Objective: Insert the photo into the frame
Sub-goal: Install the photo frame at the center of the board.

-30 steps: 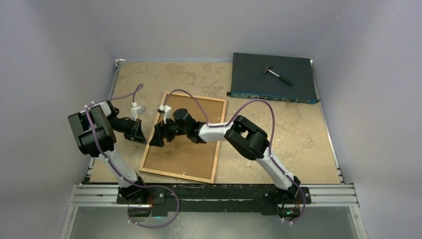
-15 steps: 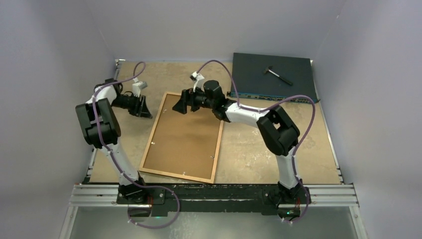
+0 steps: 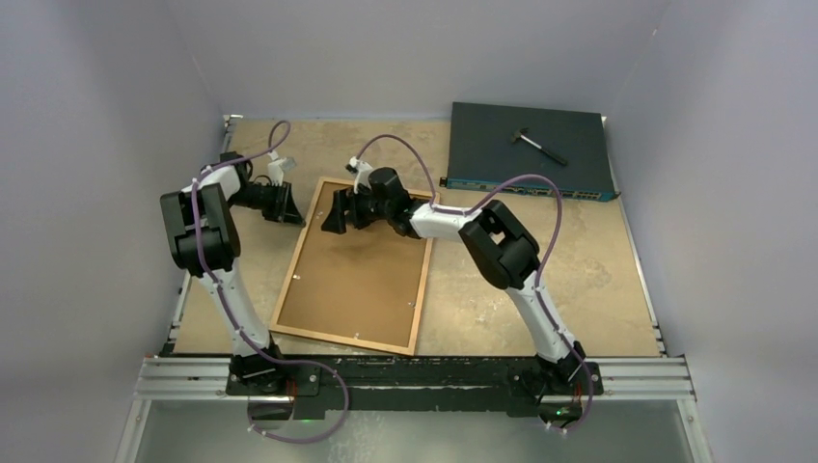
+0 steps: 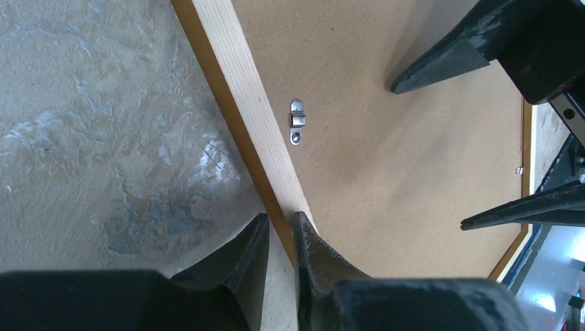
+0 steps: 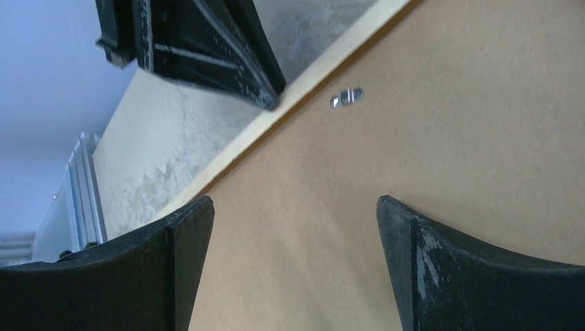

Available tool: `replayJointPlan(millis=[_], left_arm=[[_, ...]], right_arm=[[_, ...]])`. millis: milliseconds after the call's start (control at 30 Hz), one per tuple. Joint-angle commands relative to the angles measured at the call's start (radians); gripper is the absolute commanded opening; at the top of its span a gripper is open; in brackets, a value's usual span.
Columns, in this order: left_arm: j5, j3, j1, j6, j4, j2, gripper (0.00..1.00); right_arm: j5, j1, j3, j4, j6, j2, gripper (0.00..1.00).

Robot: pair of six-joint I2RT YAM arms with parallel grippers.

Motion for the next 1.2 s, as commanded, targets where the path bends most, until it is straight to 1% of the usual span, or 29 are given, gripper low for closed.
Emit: replayJointPlan(millis=[0, 233, 367, 567, 800, 1167], left_arm=[[0.042, 0.011, -0.007, 0.003, 0.034, 0.033, 0.15], [0.045, -0.051, -0.017, 0.07, -0.005, 0.02, 0.11], [0.032, -0.115, -0.016, 0.123, -0.035, -0.014, 0.1], [0.006, -0.212, -0.015, 0.166, -0.029, -0.071, 0.09], [-0.004, -0.245, -0.014, 0.176, -0.021, -0.079, 0.08], [-0.007, -0.249, -0.014, 0.171, -0.008, -0.08, 0.07]], right_arm=[[0.005, -0.004, 0.1, 0.034, 0.033, 0.047, 0.9], [-0.017, 0.001, 0.157, 0.052, 0.074, 0.111, 0.89], [-0.021, 0.015, 0.166, 0.048, 0.083, 0.125, 0.88], [-0.027, 0.044, 0.172, 0.054, 0.096, 0.142, 0.88], [-0.036, 0.055, 0.141, 0.067, 0.105, 0.119, 0.87], [-0.027, 0.058, 0.014, 0.091, 0.114, 0.047, 0.86]])
